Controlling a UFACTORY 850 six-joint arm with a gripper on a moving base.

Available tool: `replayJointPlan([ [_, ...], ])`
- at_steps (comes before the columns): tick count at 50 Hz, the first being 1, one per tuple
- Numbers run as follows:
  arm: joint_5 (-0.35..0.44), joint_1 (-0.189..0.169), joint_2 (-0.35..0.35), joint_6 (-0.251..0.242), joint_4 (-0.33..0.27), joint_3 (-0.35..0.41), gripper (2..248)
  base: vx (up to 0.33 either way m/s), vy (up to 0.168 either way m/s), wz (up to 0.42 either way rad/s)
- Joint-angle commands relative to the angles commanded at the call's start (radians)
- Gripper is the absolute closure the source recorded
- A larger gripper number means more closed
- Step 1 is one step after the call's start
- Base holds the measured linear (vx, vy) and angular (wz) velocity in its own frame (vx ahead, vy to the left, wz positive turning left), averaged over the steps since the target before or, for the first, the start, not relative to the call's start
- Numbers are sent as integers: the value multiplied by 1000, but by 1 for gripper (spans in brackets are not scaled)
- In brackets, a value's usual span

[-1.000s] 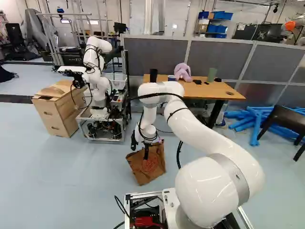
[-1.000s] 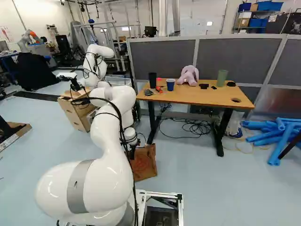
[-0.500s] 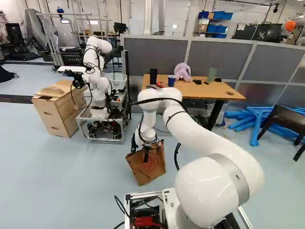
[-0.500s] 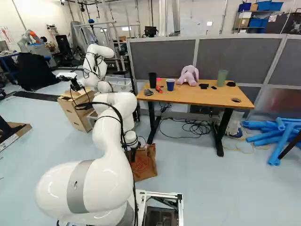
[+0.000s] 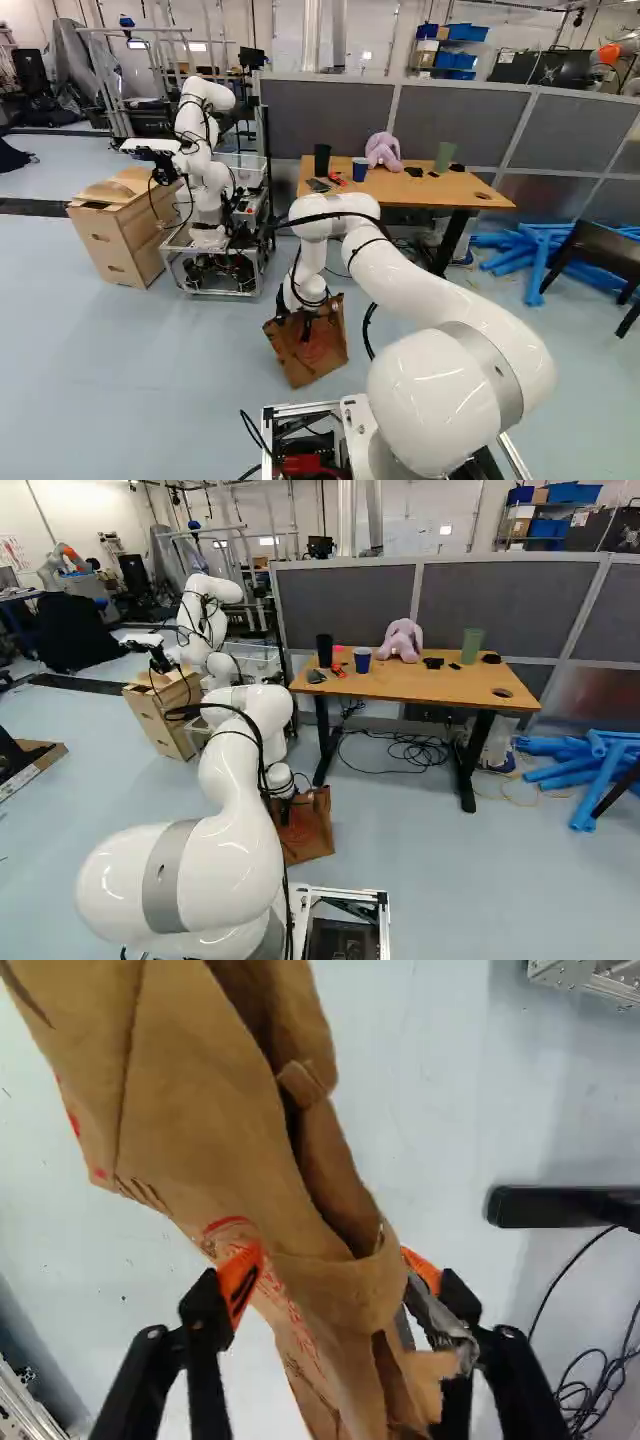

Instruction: Pick up the bag on the ground and place it on the table

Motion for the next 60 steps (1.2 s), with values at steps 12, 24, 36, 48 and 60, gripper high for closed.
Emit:
replayJointPlan([
  [12,0,0,0,0,0,0,120,0,0,0],
  [24,0,0,12,0,0,12,231,0,0,0],
  [36,0,0,54,0,0,53,232,0,0,0],
  [48,0,0,100,0,0,96,232,0,0,0],
  [60,0,0,145,0,0,139,232,0,0,0],
])
